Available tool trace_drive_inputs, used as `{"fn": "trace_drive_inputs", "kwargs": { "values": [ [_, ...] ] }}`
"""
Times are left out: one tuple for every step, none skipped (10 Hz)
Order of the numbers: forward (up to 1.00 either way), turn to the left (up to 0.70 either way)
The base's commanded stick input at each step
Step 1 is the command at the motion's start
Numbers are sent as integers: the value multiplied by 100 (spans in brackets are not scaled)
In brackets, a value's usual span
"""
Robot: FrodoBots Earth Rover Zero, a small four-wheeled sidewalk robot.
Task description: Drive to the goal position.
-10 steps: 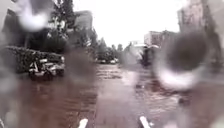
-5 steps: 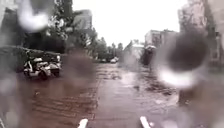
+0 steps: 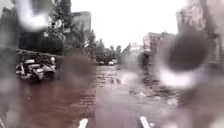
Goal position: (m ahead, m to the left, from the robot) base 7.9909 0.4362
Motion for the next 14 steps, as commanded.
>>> {"fn": "trace_drive_inputs", "kwargs": {
  "values": [
    [70, 0],
    [70, 0],
    [70, 0],
    [70, 0],
    [70, 0],
    [70, 0],
    [70, 0],
    [70, 0],
    [70, 0],
    [70, 0],
    [70, 0],
    [70, 0],
    [70, 0],
    [70, 0]
  ]
}}
